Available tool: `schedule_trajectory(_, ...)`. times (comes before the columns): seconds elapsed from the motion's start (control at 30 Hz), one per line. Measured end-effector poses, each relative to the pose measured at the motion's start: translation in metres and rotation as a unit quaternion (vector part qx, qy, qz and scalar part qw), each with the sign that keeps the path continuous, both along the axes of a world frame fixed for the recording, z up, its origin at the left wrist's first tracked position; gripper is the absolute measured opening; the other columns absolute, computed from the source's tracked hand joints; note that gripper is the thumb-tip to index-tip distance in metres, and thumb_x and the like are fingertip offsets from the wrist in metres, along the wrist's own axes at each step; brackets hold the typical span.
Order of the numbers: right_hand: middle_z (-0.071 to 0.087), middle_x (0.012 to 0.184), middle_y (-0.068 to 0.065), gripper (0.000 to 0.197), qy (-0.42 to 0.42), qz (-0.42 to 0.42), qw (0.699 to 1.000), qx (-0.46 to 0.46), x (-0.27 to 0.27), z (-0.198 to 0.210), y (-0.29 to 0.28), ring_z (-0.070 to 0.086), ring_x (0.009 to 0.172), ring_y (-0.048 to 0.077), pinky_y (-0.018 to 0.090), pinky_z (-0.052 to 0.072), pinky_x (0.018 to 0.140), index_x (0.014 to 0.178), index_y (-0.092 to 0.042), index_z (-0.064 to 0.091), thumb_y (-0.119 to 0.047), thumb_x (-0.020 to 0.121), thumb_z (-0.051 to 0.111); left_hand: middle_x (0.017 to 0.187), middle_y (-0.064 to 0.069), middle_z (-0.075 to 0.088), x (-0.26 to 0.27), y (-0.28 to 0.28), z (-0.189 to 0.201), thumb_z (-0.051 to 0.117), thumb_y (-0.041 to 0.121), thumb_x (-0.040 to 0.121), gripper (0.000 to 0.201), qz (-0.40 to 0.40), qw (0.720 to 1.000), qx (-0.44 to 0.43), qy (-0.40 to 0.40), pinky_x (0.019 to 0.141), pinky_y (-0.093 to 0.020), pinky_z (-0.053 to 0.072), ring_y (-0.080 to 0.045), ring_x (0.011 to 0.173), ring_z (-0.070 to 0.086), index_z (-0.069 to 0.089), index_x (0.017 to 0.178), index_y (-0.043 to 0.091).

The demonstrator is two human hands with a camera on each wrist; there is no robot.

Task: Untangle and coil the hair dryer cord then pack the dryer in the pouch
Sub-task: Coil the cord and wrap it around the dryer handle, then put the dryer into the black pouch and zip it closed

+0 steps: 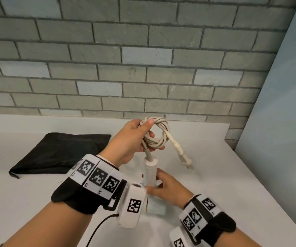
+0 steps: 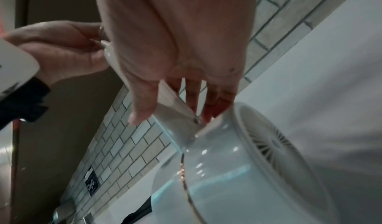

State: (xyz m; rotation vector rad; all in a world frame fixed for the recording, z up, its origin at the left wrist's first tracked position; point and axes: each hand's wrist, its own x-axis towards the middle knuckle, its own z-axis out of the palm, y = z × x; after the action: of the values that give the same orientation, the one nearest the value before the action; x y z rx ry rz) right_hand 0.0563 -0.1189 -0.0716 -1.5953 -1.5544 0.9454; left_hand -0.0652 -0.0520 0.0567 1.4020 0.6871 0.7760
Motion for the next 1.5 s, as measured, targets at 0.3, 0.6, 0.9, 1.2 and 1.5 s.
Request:
schedule_trajectory(0.3, 0.066, 0.096, 0.001, 0.044, -0.166, 0.013, 0.984, 0.061, 0.025, 0.019, 0.010, 0.060, 0.087, 0.020, 0.035, 0.048, 0.078, 0.107, -0.023, 0.056, -0.034, 0.069, 0.075, 0.069, -0.007, 0.060, -0.053, 0.031, -0.008, 0.050, 0.022, 0.092, 0.019, 0.021, 0.998, -0.012, 0.058, 0.073, -0.036, 0.058, -0.019, 0.065, 0.061, 0.061, 0.097, 0.007)
schedule_trajectory(0.6, 0.054, 0.113, 0.003, 0.042, -0.531, 0.043, 0.846, 0.019, 0.012, -0.001, 0.022, 0.051, 0.108, 0.025, 0.039, 0.031, 0.090, 0.122, -0.028, 0.046, -0.023, 0.082, 0.057, 0.071, -0.015, 0.056, -0.068, 0.058, -0.101, 0.056, 0.015, 0.089, 0.020, 0.041, 0.950, -0.133, 0.281, 0.043, -0.023, 0.054, -0.020, 0.050, 0.062, 0.055, 0.087, -0.005)
schedule_trajectory(0.9, 0.048, 0.119, 0.005, 0.031, -0.569, 0.045, 0.821, -0.022, -0.016, -0.027, 0.031, 0.046, 0.110, 0.027, 0.037, 0.030, 0.096, 0.118, -0.022, 0.047, -0.018, 0.087, 0.050, 0.094, -0.024, 0.068, -0.078, 0.080, -0.161, 0.060, 0.023, 0.086, 0.025, 0.031, 0.895, -0.038, 0.442, 0.078, -0.041, 0.058, -0.032, 0.083, 0.070, 0.053, 0.072, 0.003)
schedule_trajectory(1.2, 0.046, 0.114, -0.001, 0.042, -0.346, 0.031, 0.936, -0.053, -0.031, 0.003, 0.034, 0.049, 0.105, 0.018, 0.036, 0.041, 0.094, 0.126, -0.027, 0.043, -0.020, 0.086, 0.055, 0.124, -0.023, 0.048, -0.124, 0.141, -0.144, 0.047, 0.000, 0.085, 0.029, 0.182, 0.781, 0.250, 0.544, 0.097, -0.038, 0.040, -0.038, 0.110, 0.051, 0.054, 0.113, -0.003)
schedule_trajectory(1.5, 0.058, 0.097, 0.000, 0.028, -0.244, 0.058, 0.968, -0.029, -0.066, 0.032, 0.044, 0.056, 0.083, 0.015, 0.028, 0.047, 0.075, 0.114, -0.026, 0.053, -0.026, 0.086, 0.057, 0.134, -0.009, 0.047, -0.122, 0.183, -0.161, 0.053, 0.022, 0.088, 0.037, -0.012, 0.683, 0.171, 0.710, 0.103, -0.041, 0.041, -0.030, 0.121, 0.049, 0.054, 0.124, 0.012)
